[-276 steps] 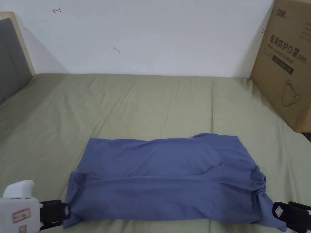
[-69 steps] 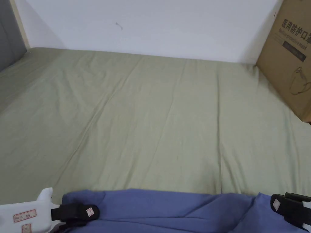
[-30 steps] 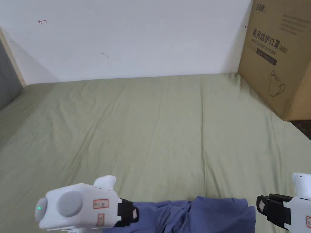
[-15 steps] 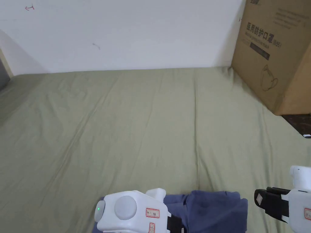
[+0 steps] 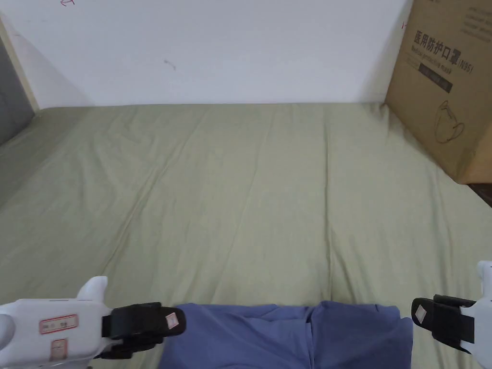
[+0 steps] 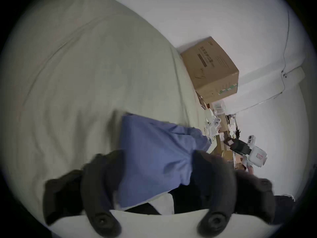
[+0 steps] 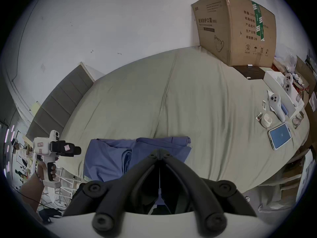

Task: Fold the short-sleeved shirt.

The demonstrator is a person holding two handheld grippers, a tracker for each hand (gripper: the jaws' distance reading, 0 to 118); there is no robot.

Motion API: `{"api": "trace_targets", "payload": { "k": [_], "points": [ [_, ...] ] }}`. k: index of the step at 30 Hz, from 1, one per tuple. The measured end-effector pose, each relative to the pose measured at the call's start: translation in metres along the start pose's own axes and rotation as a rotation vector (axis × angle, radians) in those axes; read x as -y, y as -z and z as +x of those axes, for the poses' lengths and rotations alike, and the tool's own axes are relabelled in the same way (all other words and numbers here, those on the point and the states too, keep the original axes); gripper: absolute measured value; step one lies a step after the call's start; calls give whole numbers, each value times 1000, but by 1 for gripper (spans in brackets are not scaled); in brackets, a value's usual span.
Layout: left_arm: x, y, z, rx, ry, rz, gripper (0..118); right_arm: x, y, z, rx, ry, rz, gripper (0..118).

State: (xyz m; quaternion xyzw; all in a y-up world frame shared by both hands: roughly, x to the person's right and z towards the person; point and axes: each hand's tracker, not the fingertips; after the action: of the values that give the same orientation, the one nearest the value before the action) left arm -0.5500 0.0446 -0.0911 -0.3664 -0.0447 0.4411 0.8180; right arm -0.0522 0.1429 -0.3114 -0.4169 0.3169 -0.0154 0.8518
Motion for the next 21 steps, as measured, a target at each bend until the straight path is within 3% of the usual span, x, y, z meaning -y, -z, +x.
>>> {"api": "trace_targets", "payload": {
  "k": [1, 4, 7, 9, 11, 12, 13, 14, 15, 16, 18, 20, 21],
  "points": [
    [-1, 1, -10, 1, -26, -13, 118, -2, 0, 0, 6, -5, 0, 0],
    [4, 16, -31, 76, -108, -55, 118, -5, 0, 0, 30, -16, -3, 0],
    [10, 42, -49, 224, -223, -93, 118, -6, 3, 1, 48, -13, -13, 0],
    [18, 67, -58, 408, -309, -153, 118, -6, 5, 1, 55, -6, -26, 0],
    [21, 86, -55, 480, -291, -166, 117, -5, 8, 0, 53, 1, -46, 0],
    [20, 93, -52, 512, -280, -179, 109, -5, 10, -1, 48, 5, -60, 0],
    [18, 98, -51, 511, -268, -188, 71, -5, 11, -1, 42, 10, -69, 0],
    [17, 106, -69, 506, -274, -186, 20, -4, 12, -2, 41, 8, -72, 0],
    [16, 106, -74, 510, -288, -180, 7, -4, 14, -3, 44, 3, -76, 0],
    [14, 105, -78, 490, -303, -164, 8, -3, 16, -4, 46, -3, -80, 0],
    [17, 110, -87, 169, -285, -181, 8, -4, 18, -5, 39, 0, -86, 0],
    [15, 104, -71, 268, -275, -158, 8, -4, 21, -5, 19, 20, -97, 0],
    [11, 101, -59, 197, -219, -166, 8, -5, 21, -6, 16, 22, -101, 0]
  ]
}}
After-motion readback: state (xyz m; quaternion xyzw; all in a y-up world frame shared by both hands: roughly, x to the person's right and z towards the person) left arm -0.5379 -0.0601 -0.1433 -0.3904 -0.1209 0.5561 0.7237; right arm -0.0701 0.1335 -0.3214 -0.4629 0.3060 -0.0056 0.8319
